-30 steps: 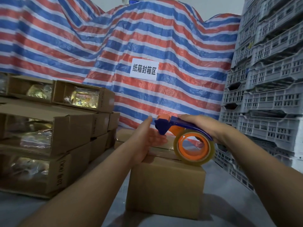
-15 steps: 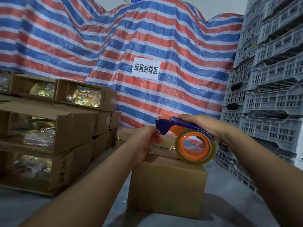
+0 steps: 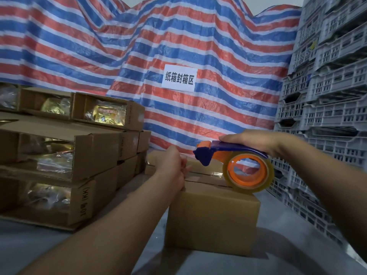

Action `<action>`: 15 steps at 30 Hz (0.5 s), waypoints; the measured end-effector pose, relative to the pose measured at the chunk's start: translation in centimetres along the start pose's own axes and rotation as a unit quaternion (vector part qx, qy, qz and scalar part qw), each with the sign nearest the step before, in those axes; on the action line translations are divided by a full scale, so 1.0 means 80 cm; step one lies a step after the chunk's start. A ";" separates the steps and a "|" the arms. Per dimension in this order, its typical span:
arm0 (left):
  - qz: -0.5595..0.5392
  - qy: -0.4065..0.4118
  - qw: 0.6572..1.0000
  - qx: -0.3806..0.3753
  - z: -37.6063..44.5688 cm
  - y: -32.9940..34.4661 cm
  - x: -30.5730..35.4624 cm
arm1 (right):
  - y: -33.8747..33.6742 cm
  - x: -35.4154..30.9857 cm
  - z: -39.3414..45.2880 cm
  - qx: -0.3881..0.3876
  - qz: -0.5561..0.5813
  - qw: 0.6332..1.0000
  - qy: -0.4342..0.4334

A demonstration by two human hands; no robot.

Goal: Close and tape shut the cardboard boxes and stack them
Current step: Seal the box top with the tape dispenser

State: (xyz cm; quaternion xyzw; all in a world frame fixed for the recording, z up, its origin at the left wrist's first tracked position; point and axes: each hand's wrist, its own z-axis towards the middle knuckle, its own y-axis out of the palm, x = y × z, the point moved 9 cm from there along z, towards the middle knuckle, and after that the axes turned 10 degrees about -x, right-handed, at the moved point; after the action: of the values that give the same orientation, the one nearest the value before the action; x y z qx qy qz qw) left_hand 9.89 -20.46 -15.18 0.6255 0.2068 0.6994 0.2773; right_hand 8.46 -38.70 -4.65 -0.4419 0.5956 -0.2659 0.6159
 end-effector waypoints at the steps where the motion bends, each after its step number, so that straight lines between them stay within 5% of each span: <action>1: -0.010 0.003 1.000 -0.001 -0.001 0.000 0.002 | 0.002 -0.007 0.001 0.003 -0.030 1.000 -0.004; 6: 0.240 0.054 0.966 0.078 -0.002 -0.034 0.040 | 0.011 -0.026 0.010 -0.001 -0.091 0.996 -0.002; 9: 0.402 0.101 0.910 0.021 -0.004 -0.052 0.047 | 0.015 -0.028 0.017 -0.001 -0.098 0.995 0.011; 15: 0.435 0.056 0.899 -0.008 -0.008 -0.079 0.025 | 0.027 -0.043 0.031 -0.022 -0.163 0.986 0.002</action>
State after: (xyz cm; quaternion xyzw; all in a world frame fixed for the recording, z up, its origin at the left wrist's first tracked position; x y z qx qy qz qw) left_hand 9.93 -14.31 -17.75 0.6107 -0.0761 0.7857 -0.0620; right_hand 9.92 -34.19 -5.09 -0.5462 0.5223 -0.3505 0.5531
